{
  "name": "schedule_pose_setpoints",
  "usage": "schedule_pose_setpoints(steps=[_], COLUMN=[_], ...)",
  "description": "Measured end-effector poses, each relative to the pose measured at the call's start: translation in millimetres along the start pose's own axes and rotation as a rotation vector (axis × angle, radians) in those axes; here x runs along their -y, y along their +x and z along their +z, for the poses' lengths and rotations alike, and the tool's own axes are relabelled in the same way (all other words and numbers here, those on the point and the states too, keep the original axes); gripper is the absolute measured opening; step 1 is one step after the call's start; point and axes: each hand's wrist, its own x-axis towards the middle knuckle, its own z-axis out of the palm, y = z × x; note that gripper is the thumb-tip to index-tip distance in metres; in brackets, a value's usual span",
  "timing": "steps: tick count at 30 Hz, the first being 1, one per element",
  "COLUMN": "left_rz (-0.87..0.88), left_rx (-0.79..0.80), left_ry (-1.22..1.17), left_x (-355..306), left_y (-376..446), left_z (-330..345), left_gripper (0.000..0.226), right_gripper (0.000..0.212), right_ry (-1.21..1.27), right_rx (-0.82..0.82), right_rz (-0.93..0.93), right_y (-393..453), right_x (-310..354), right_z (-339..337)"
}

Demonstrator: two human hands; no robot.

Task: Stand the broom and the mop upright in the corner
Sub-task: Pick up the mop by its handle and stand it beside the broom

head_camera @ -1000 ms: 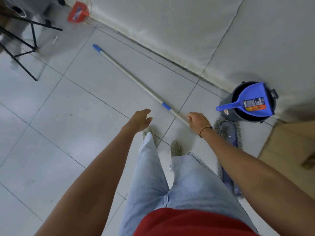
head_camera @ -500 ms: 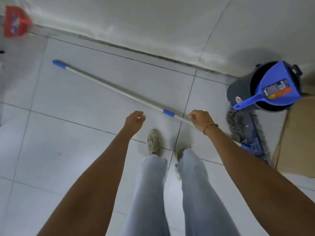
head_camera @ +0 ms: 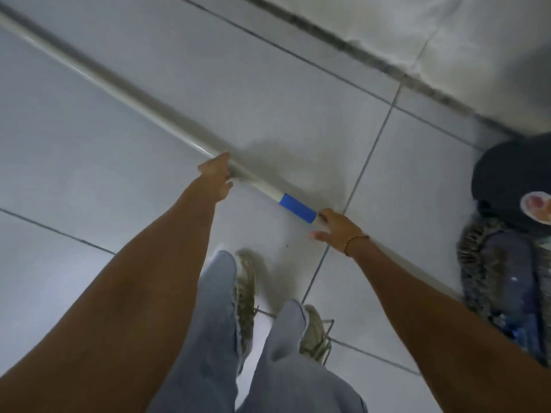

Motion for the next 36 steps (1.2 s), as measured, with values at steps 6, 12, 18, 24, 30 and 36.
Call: schedule_pose_setpoints(steps=[6,12,18,24,30,36], left_rz=[0.064,0.337,0.690,1.027,1.175,1.504], left_rx=[0.143,0.357,0.767,1.139,1.239,1.126], left_ry=[-0.335,-0.278,0.174,0.724,0.860,0.847], left_x=[-13,-53,-104,-113,-63,-25], left_y=[-29,-201,-462,-695,-840,-935], left_z=[-1,-22,12,106,187,232], left_gripper=[0.027,0.016,0.025,0.029,0.027,0.042], right_gripper=[0.022,0.019,0.016,0.020,0.012,0.014], right_ry=[0.009,0.181,0.303,0.630,0.876,1.016], right_rx=[-0.095,-0.274,-0.438,-0.626,-0.719,-0.911], right_rz=[-0.028,-0.041,0.060,0.218,0.213,0.194], right_y=[-12,-152,-337,-503,-621,-692], right_x=[10,47,60,36,17,0], right_z=[-4,-57,-154,-224,-255,-277])
